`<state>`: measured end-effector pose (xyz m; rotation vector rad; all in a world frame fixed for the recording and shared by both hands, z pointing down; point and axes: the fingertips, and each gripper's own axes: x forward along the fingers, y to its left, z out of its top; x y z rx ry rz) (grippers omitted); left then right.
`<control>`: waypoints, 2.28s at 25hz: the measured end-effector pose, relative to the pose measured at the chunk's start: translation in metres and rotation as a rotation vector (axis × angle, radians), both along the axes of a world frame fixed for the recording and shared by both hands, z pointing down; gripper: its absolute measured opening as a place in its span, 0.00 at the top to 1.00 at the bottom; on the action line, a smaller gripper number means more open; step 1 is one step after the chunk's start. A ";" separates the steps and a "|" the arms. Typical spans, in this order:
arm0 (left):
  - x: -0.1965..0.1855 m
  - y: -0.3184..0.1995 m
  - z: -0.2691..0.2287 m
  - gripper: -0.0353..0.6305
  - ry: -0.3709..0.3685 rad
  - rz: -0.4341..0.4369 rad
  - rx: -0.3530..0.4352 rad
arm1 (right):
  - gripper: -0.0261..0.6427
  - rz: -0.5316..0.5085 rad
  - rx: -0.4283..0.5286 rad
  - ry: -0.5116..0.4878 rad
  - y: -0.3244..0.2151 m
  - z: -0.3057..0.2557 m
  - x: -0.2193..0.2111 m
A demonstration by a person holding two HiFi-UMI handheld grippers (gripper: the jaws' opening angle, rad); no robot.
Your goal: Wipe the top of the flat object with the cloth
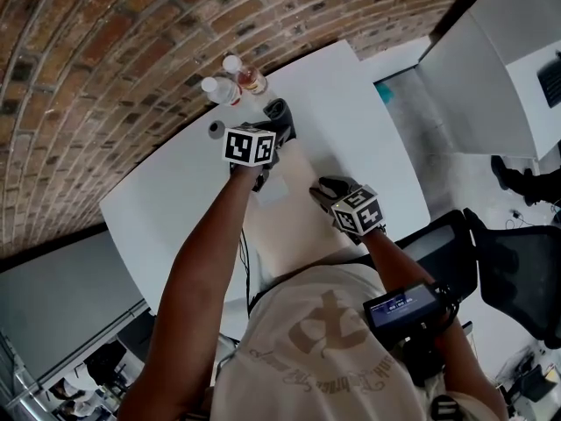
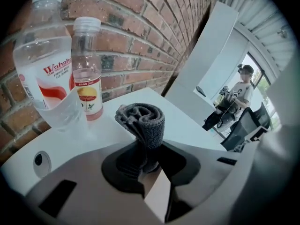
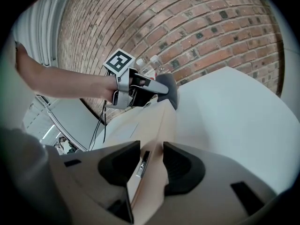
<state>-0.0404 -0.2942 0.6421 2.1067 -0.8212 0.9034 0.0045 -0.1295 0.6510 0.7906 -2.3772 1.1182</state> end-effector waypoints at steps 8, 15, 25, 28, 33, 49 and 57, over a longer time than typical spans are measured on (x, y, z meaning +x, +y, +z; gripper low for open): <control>-0.024 0.012 -0.003 0.80 -0.012 0.036 -0.043 | 0.71 0.011 0.003 0.028 0.001 0.005 0.003; -0.055 0.028 -0.012 0.80 -0.032 0.036 -0.031 | 0.71 0.024 0.008 0.031 -0.001 0.001 0.003; -0.118 0.051 -0.021 0.80 -0.073 -0.020 0.013 | 0.71 0.049 0.007 0.056 0.000 0.002 0.004; -0.141 0.058 -0.020 0.80 -0.096 -0.049 0.024 | 0.71 0.054 0.006 0.068 0.001 0.004 0.005; -0.180 0.071 -0.016 0.80 -0.116 -0.133 0.012 | 0.71 0.053 0.018 0.073 0.000 0.001 0.003; -0.242 0.089 -0.049 0.80 -0.207 -0.384 0.126 | 0.71 0.063 0.024 0.088 0.002 0.004 0.004; -0.147 0.090 -0.086 0.80 0.090 -0.280 0.085 | 0.71 0.052 0.020 0.073 0.002 0.003 0.003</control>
